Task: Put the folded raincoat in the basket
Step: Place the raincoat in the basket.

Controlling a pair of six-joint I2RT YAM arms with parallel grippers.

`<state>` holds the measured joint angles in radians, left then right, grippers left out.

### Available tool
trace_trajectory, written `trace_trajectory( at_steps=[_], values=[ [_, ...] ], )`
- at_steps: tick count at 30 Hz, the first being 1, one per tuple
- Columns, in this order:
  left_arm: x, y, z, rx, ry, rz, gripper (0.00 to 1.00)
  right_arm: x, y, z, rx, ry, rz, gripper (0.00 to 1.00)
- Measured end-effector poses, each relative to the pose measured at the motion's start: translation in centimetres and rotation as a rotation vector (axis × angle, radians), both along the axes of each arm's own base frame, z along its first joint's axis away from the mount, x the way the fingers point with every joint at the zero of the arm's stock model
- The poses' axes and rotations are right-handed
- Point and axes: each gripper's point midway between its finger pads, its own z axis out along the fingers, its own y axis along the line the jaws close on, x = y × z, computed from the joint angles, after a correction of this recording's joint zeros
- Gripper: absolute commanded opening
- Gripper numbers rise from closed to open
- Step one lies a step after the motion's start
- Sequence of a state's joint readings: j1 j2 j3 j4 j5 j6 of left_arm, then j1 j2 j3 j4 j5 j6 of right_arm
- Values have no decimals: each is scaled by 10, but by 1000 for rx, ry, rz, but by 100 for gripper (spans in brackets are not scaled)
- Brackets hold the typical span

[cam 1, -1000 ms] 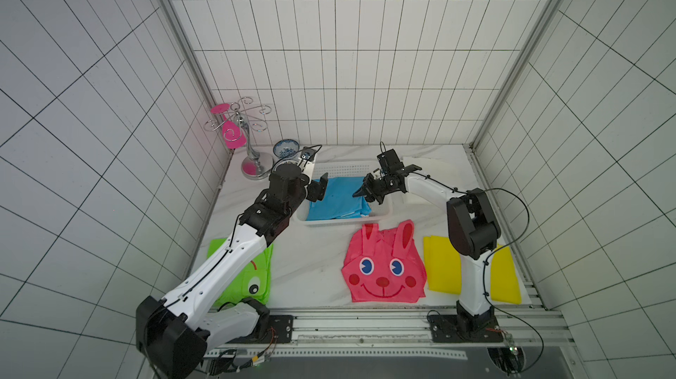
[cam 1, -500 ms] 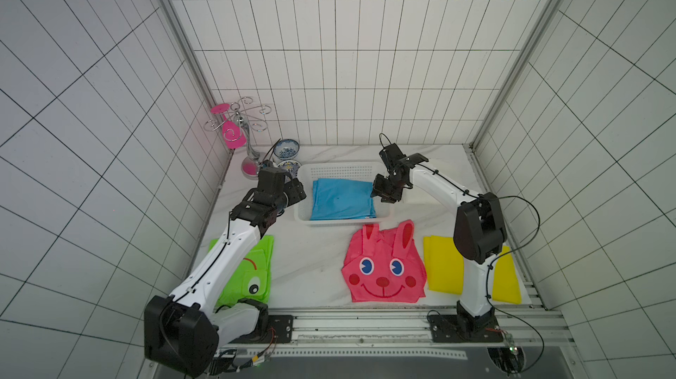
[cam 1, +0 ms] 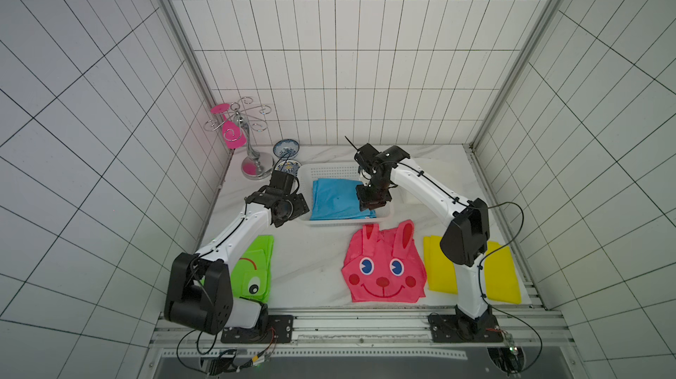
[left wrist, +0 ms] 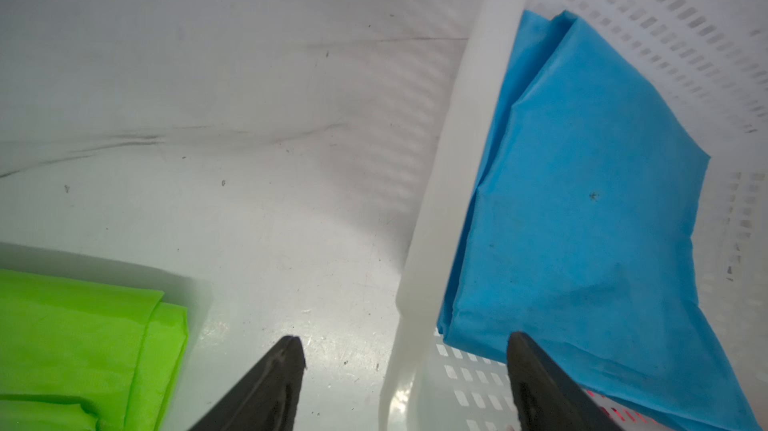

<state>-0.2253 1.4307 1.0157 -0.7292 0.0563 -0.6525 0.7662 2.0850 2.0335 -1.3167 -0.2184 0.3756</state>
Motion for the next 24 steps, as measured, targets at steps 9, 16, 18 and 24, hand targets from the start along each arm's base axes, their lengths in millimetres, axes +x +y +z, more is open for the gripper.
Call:
trace_trajectory(
  at_steps=[9, 16, 18, 24],
  values=[
    [-8, 1, -12, -36, 85, 18, 78, -9, 4, -32, -59, 109, 115, 18],
    [-7, 3, -11, -49, 92, 55, 77, -1, 10, -62, -97, 139, 148, 14],
    [-7, 3, -12, -54, 96, 67, 77, 0, 9, -71, -111, 148, 155, 13],
    [-6, 9, -13, -65, 103, 110, 77, 14, 3, -92, -179, 102, 164, 11]
  ],
)
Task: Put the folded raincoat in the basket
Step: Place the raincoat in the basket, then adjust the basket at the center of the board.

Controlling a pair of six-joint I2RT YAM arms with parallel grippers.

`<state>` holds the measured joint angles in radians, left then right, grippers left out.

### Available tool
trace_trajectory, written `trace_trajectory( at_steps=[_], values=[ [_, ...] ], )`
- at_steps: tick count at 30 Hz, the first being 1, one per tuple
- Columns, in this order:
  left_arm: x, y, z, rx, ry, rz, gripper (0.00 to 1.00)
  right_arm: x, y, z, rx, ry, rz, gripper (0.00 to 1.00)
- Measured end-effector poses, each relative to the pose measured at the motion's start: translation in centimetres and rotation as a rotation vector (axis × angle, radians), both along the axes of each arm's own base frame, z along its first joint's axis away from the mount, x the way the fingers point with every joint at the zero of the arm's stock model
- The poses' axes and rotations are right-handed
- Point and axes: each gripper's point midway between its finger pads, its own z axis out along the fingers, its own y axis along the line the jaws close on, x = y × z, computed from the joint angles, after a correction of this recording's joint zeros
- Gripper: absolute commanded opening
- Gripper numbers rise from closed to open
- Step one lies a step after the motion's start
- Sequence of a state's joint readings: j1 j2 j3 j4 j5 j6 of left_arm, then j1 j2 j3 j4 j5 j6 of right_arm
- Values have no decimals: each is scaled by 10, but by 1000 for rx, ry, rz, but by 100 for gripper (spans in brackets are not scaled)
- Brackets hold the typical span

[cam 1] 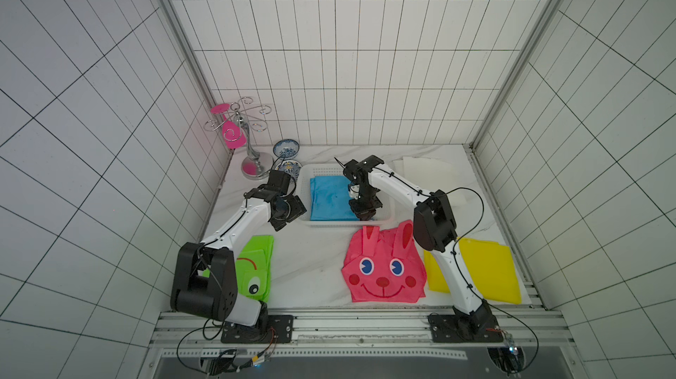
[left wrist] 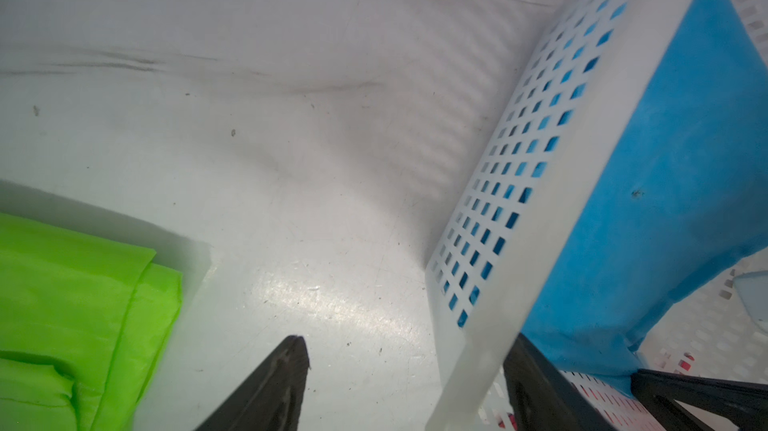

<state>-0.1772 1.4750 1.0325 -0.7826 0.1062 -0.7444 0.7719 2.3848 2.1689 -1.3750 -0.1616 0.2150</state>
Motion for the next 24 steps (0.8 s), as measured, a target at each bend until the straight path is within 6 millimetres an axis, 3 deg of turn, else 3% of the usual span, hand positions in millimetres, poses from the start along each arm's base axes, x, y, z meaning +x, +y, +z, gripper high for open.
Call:
trace_trajectory(
  at_steps=[6, 8, 11, 15, 20, 22, 24],
  values=[
    [1, 3, 1, 0, -1, 12, 77, 20, -5, 0, -28, -95, -8, 16],
    [0, 4, 3, 3, -8, 10, 77, 25, -3, 7, -11, -128, -20, 23],
    [-1, 6, 15, 9, -43, 5, 78, 28, -2, 34, 49, -192, -43, 27],
    [-4, 7, 38, 18, -113, -23, 78, 24, -9, 96, 180, -324, -100, 34],
    [-12, 0, 60, -7, -181, -75, 78, 1, -40, 162, 329, -504, -165, 47],
    [-20, -9, 65, -18, -201, -111, 79, -15, -54, 170, 370, -534, -170, 48],
    [-33, -26, 64, -25, -204, -171, 80, -33, -69, 163, 385, -537, -166, 51]
  ],
)
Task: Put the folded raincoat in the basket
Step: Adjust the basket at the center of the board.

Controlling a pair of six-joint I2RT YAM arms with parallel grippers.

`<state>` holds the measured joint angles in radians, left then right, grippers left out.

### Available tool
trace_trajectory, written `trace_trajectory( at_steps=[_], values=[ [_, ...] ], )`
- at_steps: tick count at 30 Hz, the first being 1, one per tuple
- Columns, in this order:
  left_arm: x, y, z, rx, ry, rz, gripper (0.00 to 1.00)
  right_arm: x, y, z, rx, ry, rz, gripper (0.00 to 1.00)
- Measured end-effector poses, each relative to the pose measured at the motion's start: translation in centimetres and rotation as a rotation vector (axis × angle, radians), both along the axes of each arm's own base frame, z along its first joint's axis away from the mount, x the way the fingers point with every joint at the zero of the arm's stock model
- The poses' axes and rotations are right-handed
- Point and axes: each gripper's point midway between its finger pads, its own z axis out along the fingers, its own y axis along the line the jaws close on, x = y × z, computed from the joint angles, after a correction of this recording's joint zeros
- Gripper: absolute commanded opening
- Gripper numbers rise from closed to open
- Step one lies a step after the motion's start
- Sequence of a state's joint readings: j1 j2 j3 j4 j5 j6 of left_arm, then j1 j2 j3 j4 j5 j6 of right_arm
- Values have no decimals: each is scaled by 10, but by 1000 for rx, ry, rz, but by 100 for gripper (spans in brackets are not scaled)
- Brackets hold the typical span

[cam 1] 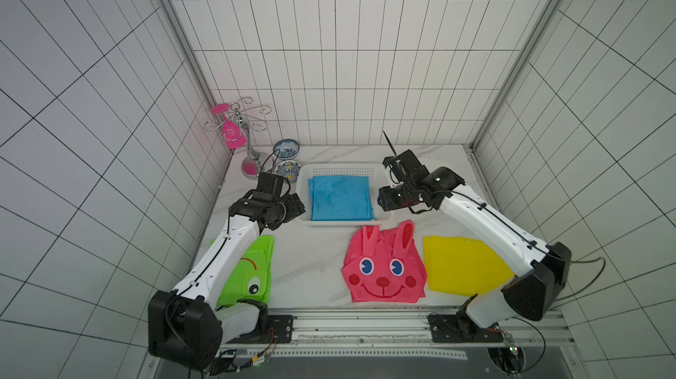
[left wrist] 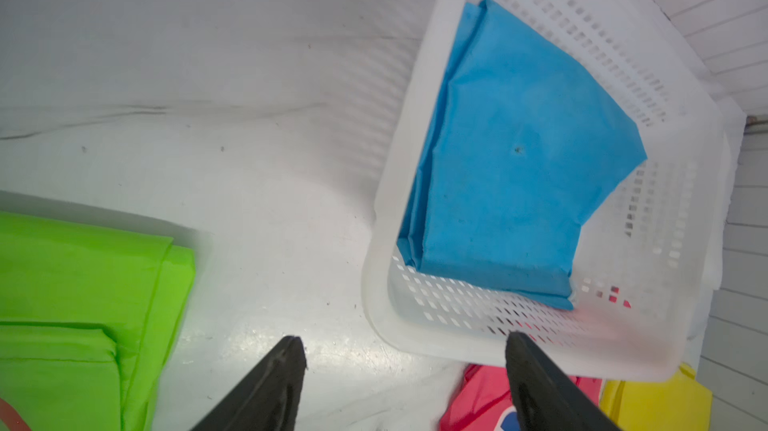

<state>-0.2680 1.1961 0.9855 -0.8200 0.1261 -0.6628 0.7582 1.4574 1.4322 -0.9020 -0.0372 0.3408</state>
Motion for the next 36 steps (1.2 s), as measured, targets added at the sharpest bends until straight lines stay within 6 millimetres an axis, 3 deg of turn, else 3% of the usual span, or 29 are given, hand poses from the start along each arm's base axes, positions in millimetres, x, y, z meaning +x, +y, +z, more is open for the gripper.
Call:
trace_trajectory(
  at_steps=[5, 10, 14, 18, 22, 28, 33, 36],
  values=[
    [-34, -35, -21, 25, 43, -131, 79, -29, -34, -47, -46, 94, -47, 56],
    [-43, -35, -32, 61, 66, -133, 79, -26, -62, -79, -20, 189, -181, 57],
    [-42, -34, -31, 61, 59, -123, 79, -9, -47, -82, 61, 188, -187, 57],
    [-39, -36, -31, 51, 56, -114, 80, 8, -24, -108, 98, 245, -167, 52],
    [-35, -41, -35, 32, 64, -107, 80, 42, -6, -107, 149, 203, -163, 48],
    [-33, -46, -41, 18, 87, -112, 80, 90, 2, -101, 203, 144, -176, 48],
    [-34, -47, -41, 13, 91, -117, 80, 91, 0, -99, 219, 162, -169, 52],
    [-35, -49, -41, 6, 89, -127, 79, 81, -5, -88, 220, 161, -160, 54]
  ],
)
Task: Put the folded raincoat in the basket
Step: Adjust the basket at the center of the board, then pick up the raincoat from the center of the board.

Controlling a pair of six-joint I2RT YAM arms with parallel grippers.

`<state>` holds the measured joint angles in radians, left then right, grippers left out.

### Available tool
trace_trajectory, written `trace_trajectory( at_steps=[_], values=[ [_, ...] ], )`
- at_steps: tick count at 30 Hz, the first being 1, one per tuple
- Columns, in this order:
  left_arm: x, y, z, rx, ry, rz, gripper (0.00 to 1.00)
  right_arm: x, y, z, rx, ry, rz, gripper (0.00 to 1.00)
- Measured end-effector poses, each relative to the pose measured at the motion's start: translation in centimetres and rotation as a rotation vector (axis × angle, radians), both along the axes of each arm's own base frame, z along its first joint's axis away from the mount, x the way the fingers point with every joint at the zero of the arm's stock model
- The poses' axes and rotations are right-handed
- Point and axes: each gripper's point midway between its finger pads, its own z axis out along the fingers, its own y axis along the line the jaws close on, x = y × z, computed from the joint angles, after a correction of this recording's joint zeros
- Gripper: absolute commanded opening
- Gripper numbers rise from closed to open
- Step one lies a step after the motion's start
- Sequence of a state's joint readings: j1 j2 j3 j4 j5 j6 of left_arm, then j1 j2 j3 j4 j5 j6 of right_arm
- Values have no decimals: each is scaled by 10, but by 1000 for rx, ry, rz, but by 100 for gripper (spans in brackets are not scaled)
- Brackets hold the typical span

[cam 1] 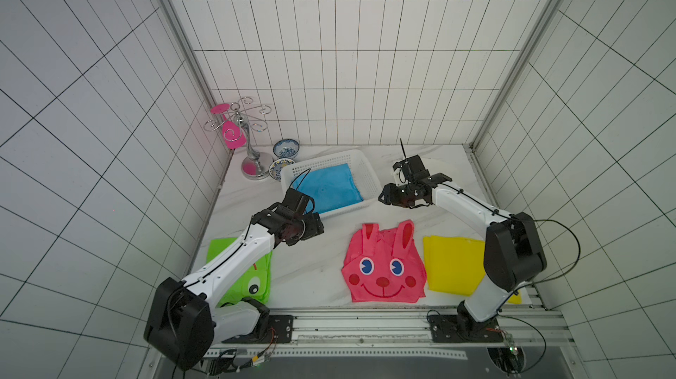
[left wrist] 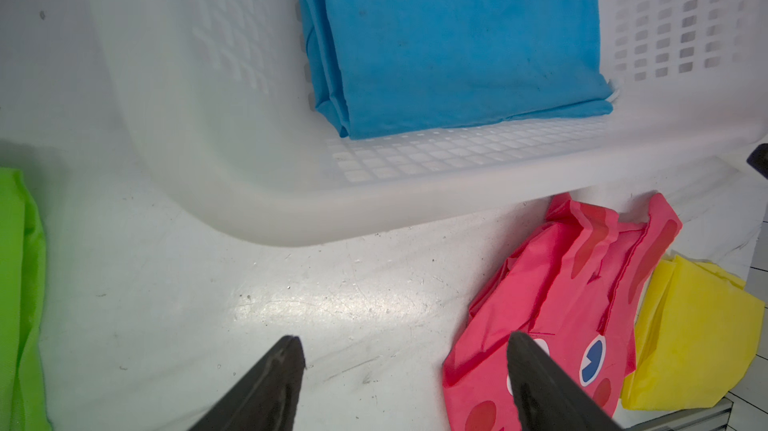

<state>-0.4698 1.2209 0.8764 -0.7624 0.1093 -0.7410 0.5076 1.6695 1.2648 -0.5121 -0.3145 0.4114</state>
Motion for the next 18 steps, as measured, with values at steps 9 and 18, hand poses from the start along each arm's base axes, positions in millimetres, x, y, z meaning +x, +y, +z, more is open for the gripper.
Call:
trace_trajectory(
  at_steps=[9, 18],
  values=[
    [-35, -43, -22, -11, 30, -175, 80, -70, -49, 21, -66, -4, -8, 60],
    [-67, -68, -53, 8, 112, -279, 80, -150, -99, -61, -226, 255, -41, 59]
  ],
)
